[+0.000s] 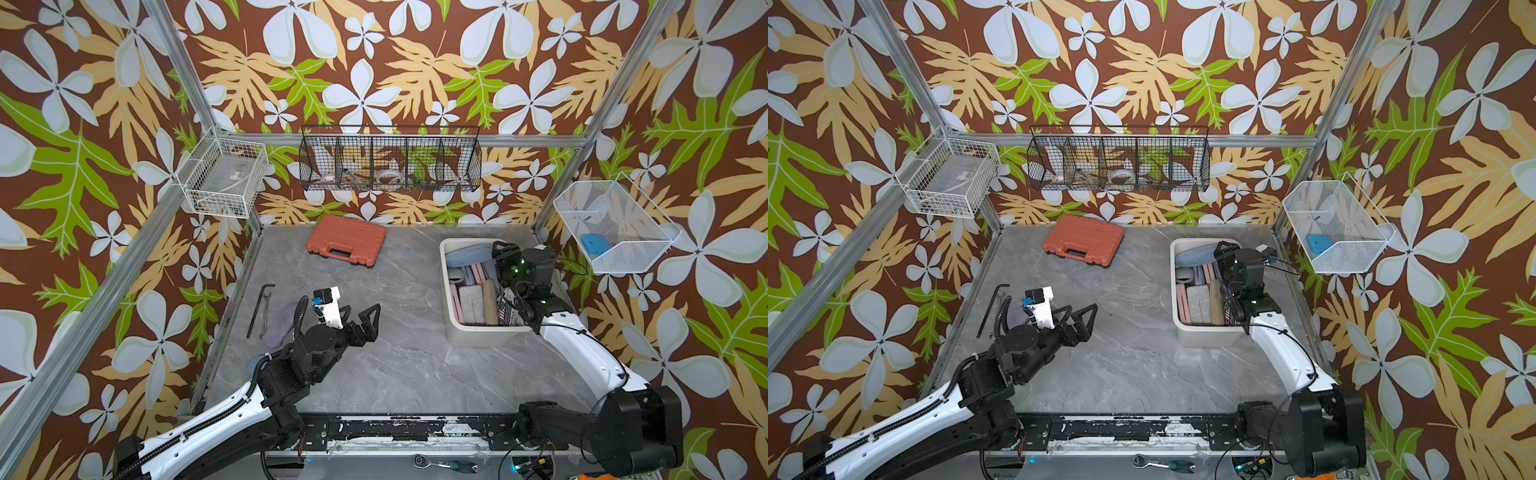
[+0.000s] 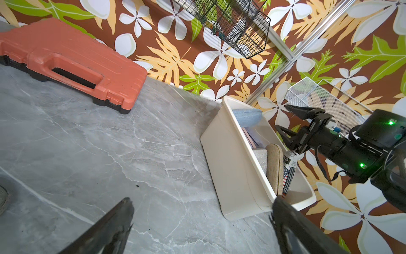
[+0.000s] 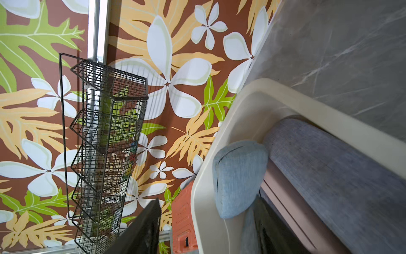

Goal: Put the glasses cases into the storage boxes
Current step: Place the glasses case in the storage box.

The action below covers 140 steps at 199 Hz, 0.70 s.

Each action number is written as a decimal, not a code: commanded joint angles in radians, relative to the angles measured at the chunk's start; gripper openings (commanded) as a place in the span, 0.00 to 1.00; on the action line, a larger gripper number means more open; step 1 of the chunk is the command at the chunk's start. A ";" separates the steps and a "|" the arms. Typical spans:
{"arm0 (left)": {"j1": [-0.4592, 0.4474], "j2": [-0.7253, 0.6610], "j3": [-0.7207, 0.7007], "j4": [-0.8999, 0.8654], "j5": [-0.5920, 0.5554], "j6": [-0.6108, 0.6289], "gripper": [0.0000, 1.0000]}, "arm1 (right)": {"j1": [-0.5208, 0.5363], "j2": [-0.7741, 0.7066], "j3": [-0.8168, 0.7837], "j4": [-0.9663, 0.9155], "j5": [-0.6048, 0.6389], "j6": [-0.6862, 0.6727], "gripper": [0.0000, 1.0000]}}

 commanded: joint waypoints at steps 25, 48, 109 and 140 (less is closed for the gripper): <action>0.000 -0.039 0.006 -0.056 -0.084 -0.009 1.00 | 0.001 -0.102 0.003 -0.093 -0.036 -0.130 0.66; 0.000 -0.085 -0.009 -0.076 -0.156 -0.022 1.00 | 0.005 -0.154 0.028 -0.191 -0.096 -0.249 0.66; 0.089 -0.088 0.042 -0.290 -0.307 -0.100 1.00 | 0.081 -0.310 0.037 -0.407 -0.166 -0.530 0.74; 0.264 -0.060 0.069 -0.358 -0.202 -0.117 1.00 | 0.096 -0.379 0.004 -0.423 -0.185 -0.565 0.80</action>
